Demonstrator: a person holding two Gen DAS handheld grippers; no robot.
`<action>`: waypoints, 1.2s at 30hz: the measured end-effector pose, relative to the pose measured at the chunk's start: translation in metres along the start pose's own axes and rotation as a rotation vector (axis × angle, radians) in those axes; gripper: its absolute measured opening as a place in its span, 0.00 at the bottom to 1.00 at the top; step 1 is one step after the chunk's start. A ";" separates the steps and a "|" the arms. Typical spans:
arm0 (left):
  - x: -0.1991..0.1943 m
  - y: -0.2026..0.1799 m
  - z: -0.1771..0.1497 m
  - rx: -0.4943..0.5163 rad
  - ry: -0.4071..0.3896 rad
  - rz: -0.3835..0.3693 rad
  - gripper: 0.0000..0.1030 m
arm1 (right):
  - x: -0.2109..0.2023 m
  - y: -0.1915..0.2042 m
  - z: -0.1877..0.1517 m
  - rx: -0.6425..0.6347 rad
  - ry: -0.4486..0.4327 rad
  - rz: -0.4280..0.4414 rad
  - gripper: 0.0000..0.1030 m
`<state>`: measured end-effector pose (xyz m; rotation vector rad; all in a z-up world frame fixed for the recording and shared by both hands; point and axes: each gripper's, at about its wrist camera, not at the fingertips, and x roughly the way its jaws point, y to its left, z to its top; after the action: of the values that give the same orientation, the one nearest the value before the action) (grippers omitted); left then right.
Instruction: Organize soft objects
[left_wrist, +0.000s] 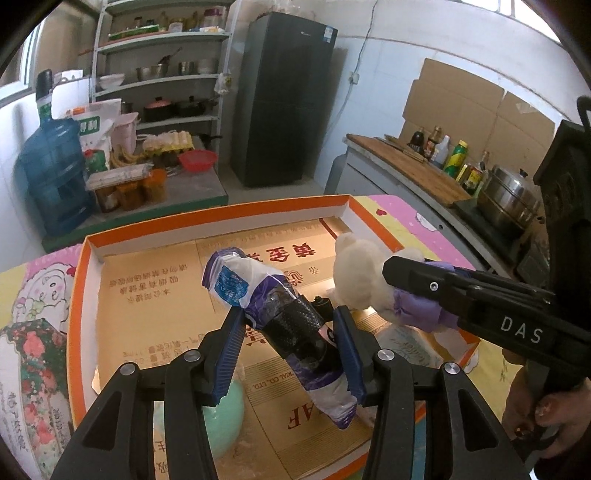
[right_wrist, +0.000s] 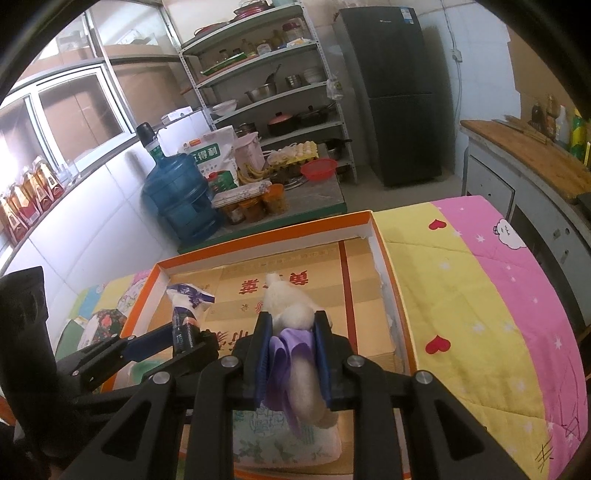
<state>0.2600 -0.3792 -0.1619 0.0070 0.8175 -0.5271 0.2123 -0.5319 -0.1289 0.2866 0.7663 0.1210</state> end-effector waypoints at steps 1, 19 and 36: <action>0.001 0.001 0.001 0.001 0.003 -0.003 0.50 | 0.000 0.000 0.000 0.000 0.001 0.001 0.23; -0.013 0.005 0.003 0.007 -0.020 0.012 0.66 | 0.005 0.005 0.003 -0.002 0.014 -0.018 0.37; -0.052 0.008 0.003 -0.002 -0.073 0.000 0.66 | -0.022 0.029 0.004 -0.016 -0.026 -0.014 0.37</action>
<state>0.2365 -0.3495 -0.1253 -0.0144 0.7464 -0.5235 0.1994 -0.5102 -0.1026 0.2675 0.7414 0.1101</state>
